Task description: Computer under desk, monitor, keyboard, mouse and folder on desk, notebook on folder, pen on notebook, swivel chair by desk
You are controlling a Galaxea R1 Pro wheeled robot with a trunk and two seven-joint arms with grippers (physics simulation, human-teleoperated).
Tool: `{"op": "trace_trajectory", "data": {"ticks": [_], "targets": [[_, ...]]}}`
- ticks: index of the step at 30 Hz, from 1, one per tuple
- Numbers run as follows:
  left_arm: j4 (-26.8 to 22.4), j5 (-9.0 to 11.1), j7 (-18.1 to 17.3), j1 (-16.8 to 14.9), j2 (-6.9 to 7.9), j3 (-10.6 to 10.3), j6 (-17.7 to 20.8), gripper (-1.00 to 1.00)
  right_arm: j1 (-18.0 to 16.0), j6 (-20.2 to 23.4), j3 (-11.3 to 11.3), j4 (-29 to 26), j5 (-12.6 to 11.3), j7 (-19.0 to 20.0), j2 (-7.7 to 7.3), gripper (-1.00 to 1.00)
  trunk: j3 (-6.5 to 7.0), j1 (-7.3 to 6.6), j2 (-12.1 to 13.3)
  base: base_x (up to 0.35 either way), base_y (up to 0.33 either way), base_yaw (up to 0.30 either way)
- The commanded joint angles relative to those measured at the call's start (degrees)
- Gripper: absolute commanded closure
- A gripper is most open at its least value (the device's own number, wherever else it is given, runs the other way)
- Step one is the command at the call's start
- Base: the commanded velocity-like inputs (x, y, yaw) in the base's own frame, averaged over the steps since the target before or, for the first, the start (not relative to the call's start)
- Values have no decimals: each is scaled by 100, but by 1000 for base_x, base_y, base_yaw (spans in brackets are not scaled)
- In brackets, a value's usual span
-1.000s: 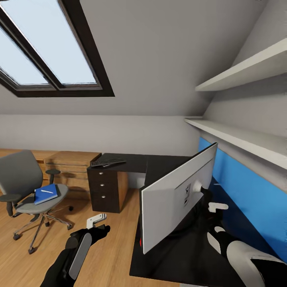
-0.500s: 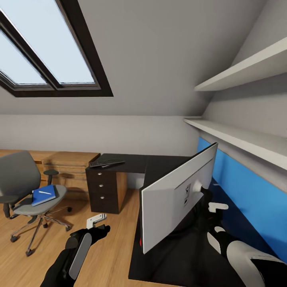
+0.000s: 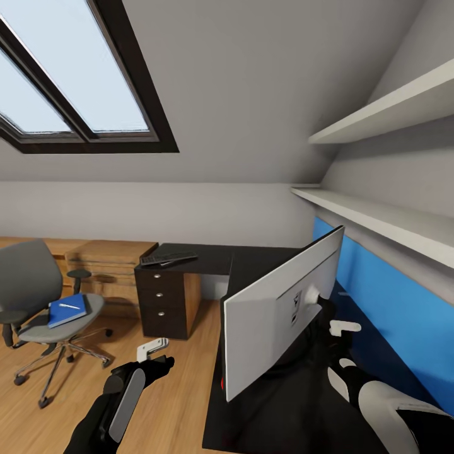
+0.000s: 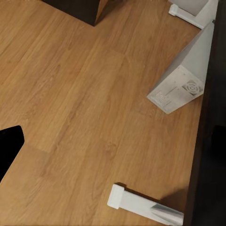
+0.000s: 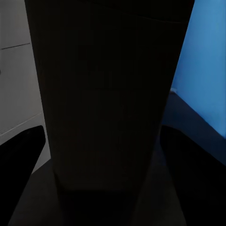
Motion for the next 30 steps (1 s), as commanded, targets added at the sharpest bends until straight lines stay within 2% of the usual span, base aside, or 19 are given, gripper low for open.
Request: {"op": "trace_trajectory", "data": {"ticks": [1,30], "targets": [[-6,60,42,-4,-4,8,17,-100,-11,-21,-45,-7,61,-3,0,100,-7,3,-7,216,0,0],[-6,60,43,-4,-4,8,23,-100,-11,-21,-40,-7,75,5,-2,100,-7,3,-7,11,0,0]]}}
